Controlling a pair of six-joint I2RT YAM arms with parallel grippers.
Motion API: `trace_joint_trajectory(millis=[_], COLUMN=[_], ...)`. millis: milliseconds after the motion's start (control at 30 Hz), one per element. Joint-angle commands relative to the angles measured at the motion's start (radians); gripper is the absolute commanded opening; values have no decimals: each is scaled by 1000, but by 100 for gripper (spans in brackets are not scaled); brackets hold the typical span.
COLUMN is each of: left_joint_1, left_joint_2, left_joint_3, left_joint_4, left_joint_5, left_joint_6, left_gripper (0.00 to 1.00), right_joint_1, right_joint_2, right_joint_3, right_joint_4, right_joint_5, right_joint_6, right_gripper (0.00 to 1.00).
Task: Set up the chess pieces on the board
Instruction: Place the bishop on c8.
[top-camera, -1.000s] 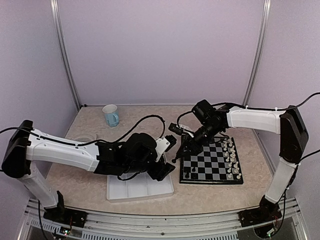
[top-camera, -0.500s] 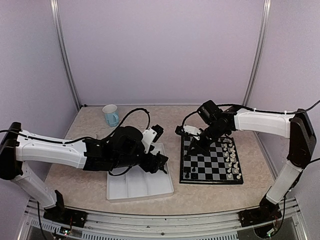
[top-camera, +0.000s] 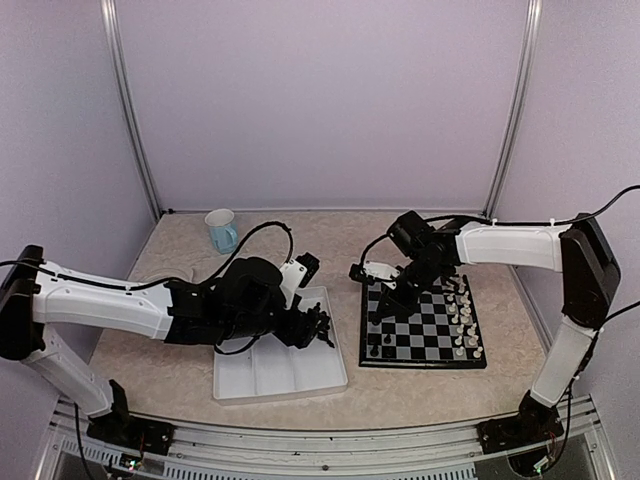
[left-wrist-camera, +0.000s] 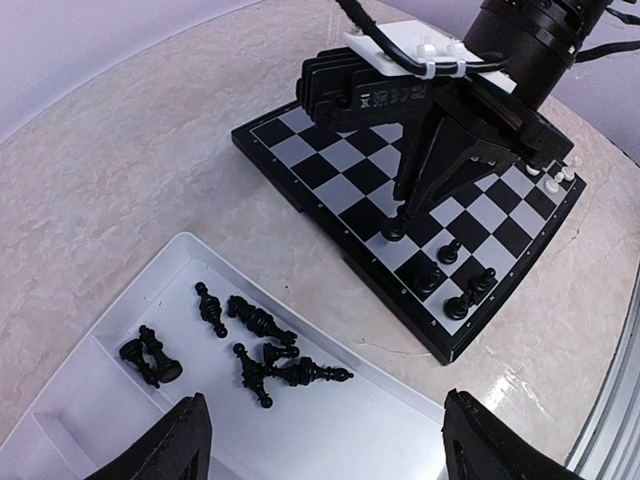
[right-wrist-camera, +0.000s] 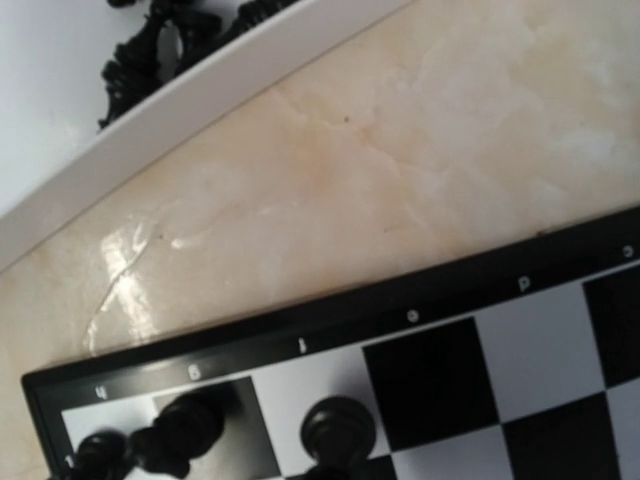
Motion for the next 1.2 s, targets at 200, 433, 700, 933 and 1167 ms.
trace_joint_trajectory(millis=[200, 433, 700, 933, 1167], left_joint_1=[18, 23, 27, 30, 45], left_joint_2=[-42, -46, -46, -42, -31], left_joint_3=[-29, -37, -41, -49, -59], left_joint_4=[28, 32, 37, 35, 31], left_joint_5=[-24, -40, -40, -43, -36], left_joint_6=[-20, -23, -28, -32, -48], left_gripper=[79, 79, 79, 79, 80], right_joint_1=[-3, 4, 10, 21, 22], right_joint_2=[42, 48, 60, 77, 64], right_joint_3=[31, 33, 33, 48, 85], right_joint_4=[-33, -44, -48, -50, -73], right_joint_5=[-24, -28, -28, -31, -50], right_joint_6=[-17, -26, -28, -27, -20], right_gripper=[6, 7, 11, 15, 28])
